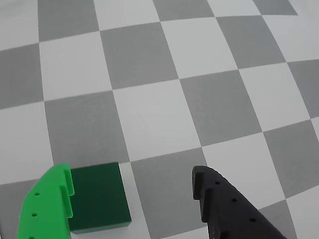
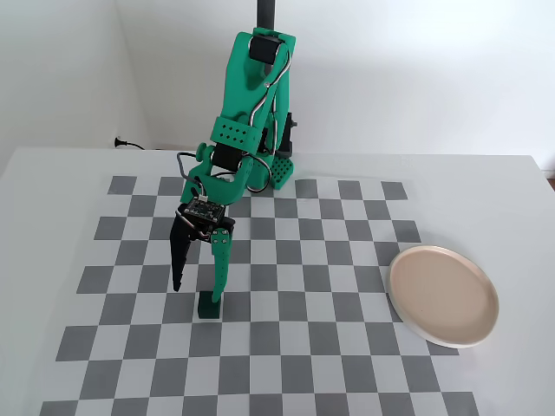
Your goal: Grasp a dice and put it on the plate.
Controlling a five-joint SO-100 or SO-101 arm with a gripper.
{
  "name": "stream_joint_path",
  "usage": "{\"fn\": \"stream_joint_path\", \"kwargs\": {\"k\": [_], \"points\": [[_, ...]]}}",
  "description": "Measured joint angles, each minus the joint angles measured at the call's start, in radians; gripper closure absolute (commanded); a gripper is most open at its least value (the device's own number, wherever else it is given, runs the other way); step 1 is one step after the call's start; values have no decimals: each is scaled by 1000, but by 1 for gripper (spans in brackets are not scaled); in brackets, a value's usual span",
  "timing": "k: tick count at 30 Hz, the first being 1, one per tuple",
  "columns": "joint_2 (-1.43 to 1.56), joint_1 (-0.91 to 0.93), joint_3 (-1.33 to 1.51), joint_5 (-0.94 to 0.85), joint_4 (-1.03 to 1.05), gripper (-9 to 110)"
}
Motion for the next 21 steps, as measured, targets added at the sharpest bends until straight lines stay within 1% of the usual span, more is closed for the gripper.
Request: {"fn": "stream_joint_path", "kwargs": {"k": [11, 21], "points": [[-12, -31, 0, -31, 6, 79], [-81, -44, 0, -37, 0, 79]]}}
